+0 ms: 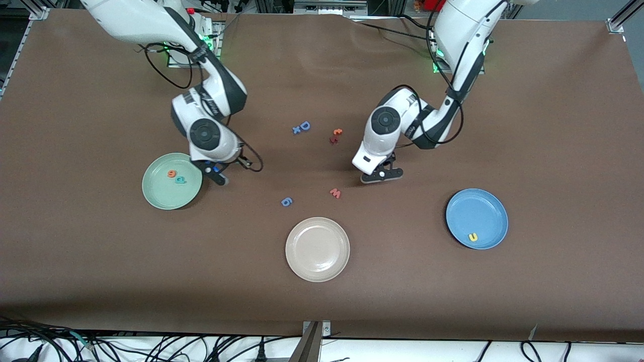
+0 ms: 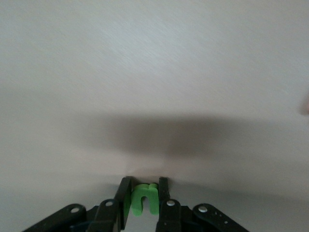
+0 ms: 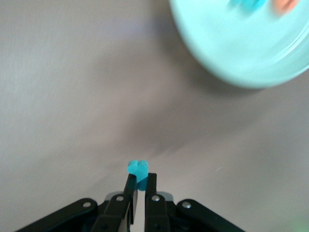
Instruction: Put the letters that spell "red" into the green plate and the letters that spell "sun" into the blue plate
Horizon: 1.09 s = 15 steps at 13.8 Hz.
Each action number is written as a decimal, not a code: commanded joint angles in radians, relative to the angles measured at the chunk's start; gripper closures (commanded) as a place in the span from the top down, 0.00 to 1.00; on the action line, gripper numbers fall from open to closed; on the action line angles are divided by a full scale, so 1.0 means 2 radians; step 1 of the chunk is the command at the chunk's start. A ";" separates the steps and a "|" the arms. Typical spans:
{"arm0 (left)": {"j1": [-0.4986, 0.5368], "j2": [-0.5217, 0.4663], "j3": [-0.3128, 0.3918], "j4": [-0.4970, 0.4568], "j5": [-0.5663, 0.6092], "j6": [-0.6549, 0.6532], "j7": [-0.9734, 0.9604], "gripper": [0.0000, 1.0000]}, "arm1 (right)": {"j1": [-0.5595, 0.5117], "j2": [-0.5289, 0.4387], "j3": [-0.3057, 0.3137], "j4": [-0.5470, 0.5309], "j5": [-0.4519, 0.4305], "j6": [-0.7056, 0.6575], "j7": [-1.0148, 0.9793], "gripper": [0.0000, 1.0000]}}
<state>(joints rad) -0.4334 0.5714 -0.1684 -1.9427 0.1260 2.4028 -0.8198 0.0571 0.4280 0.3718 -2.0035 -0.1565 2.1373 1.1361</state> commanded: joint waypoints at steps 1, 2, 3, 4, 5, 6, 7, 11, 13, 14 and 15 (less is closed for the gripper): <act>0.027 -0.009 -0.003 0.052 -0.001 -0.084 0.063 0.12 | -0.043 -0.024 -0.014 -0.007 0.002 -0.040 -0.104 0.01; 0.033 -0.011 -0.003 0.070 -0.015 -0.112 0.088 0.13 | -0.045 -0.030 -0.038 -0.009 0.002 -0.044 -0.145 0.01; 0.039 -0.014 -0.002 0.085 -0.028 -0.134 0.102 0.13 | -0.045 -0.031 -0.061 -0.012 0.002 -0.045 -0.184 0.01; 0.047 -0.016 -0.002 0.100 -0.030 -0.157 0.119 0.13 | -0.045 -0.029 -0.083 -0.013 0.002 -0.042 -0.216 0.01; 0.061 -0.016 -0.002 0.114 -0.030 -0.177 0.143 0.13 | -0.045 -0.025 -0.107 -0.015 0.002 -0.034 -0.252 0.01; 0.075 -0.018 -0.002 0.122 -0.030 -0.193 0.173 0.13 | -0.046 -0.020 -0.123 -0.018 0.002 -0.021 -0.282 0.01; 0.089 -0.020 -0.002 0.125 -0.030 -0.200 0.206 0.13 | -0.047 -0.016 -0.136 -0.022 0.002 -0.007 -0.303 0.01; 0.130 -0.027 -0.001 0.123 -0.022 -0.215 0.304 0.14 | -0.054 0.009 -0.148 -0.020 0.002 0.040 -0.320 0.02; 0.147 -0.026 0.002 0.123 -0.022 -0.215 0.355 0.17 | -0.057 0.009 -0.148 -0.019 0.002 0.039 -0.320 0.22; 0.151 -0.026 0.009 0.125 -0.020 -0.214 0.381 0.17 | -0.058 0.008 -0.148 -0.018 0.002 0.037 -0.320 0.60; 0.151 -0.025 0.021 0.125 -0.010 -0.213 0.407 0.17 | -0.058 0.005 -0.148 -0.018 0.002 0.034 -0.319 0.81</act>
<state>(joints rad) -0.1399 0.5325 -0.1510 -1.6941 0.0977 1.9935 -0.1122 -0.0447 0.4534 0.0707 -2.0391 -0.1563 2.2104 0.5168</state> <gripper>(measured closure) 0.727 0.767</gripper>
